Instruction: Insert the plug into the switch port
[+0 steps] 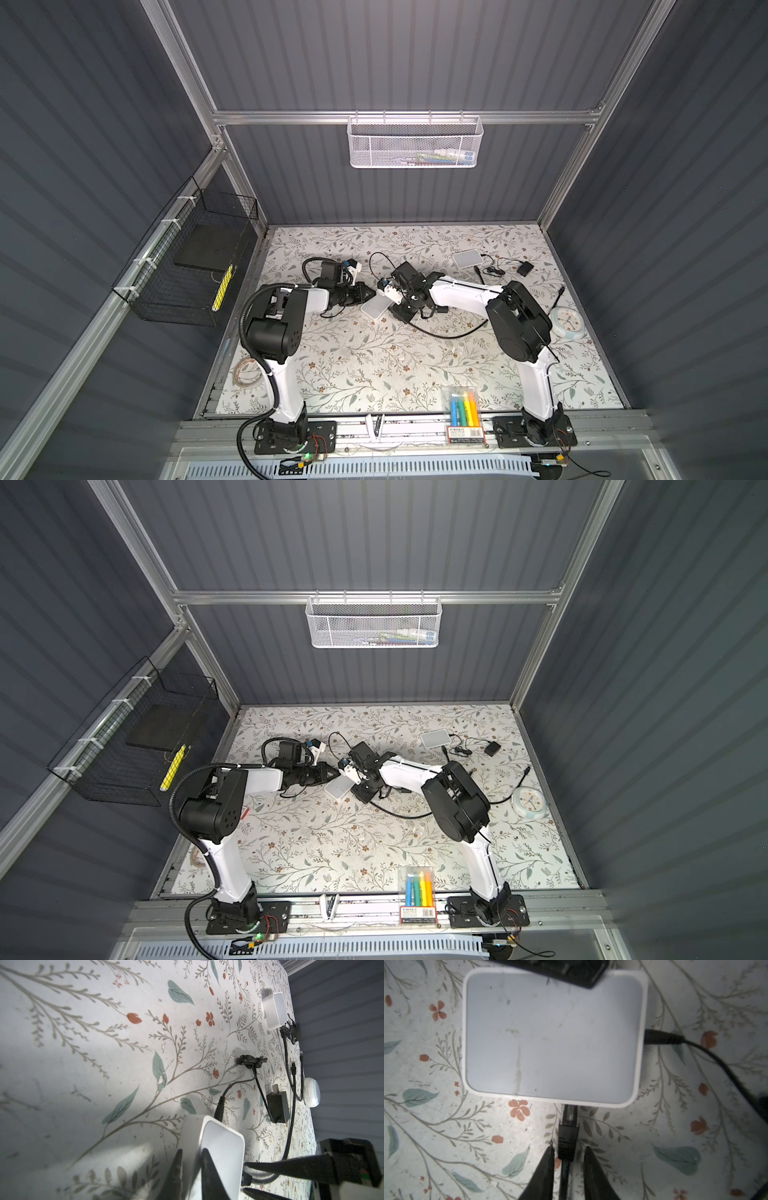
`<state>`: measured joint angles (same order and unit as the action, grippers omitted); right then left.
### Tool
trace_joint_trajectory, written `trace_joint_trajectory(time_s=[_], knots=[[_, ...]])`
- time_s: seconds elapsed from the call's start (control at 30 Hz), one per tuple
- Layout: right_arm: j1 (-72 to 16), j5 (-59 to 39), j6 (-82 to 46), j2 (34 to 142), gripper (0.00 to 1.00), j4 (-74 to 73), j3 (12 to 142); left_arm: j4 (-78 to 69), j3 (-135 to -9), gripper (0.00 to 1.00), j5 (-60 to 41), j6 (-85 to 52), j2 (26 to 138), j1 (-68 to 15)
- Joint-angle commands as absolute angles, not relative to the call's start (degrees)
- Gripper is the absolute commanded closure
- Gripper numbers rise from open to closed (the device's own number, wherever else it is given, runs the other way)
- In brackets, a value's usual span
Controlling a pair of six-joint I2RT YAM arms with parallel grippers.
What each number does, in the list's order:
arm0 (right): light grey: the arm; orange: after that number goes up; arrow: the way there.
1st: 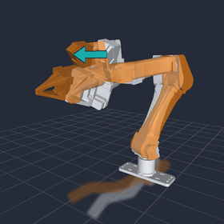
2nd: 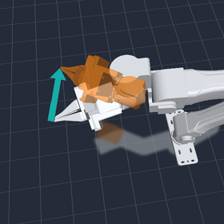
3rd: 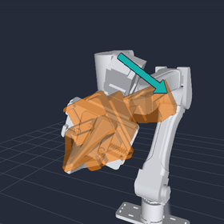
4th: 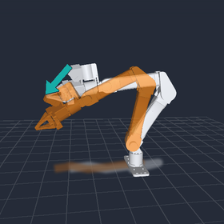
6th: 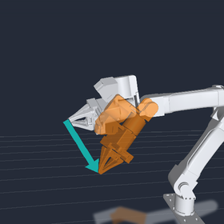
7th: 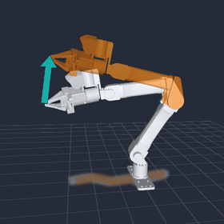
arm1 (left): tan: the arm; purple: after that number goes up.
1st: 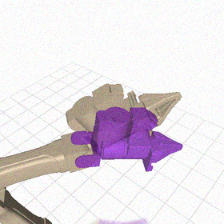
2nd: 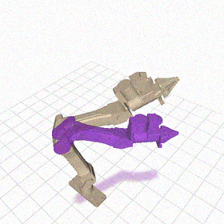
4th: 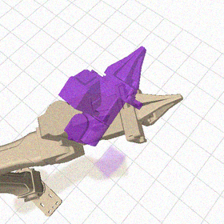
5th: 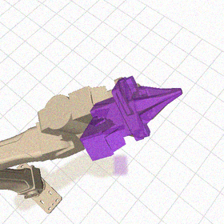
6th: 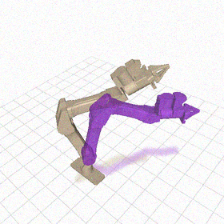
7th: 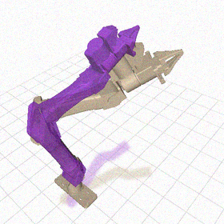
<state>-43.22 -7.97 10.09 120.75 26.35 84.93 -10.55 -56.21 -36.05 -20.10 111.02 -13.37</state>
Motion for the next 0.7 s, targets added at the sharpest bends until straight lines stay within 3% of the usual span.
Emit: trace_joint_trajectory(time_s=[0.0, 0.37, 0.53, 0.67], knots=[[-43.24, -8.64, 9.81, 122.11, 0.74, 26.46, 85.43, -2.09, -54.31, 0.83, -33.27, -19.60, 112.74, -13.97], [-43.29, -8.53, 9.24, 122.70, 0.90, 26.61, 87.07, -3.58, -53.72, 0.80, -34.93, -19.60, 113.28, -13.97], [-43.38, -8.52, 8.32, 123.12, 0.93, 26.71, 88.23, -5.04, -52.43, 0.75, -36.22, -19.77, 113.38, -13.97], [-43.38, -8.44, 8.09, 123.49, 0.94, 26.87, 88.89, -5.28, -52.12, 0.77, -37.08, -19.60, 113.73, -13.97]])
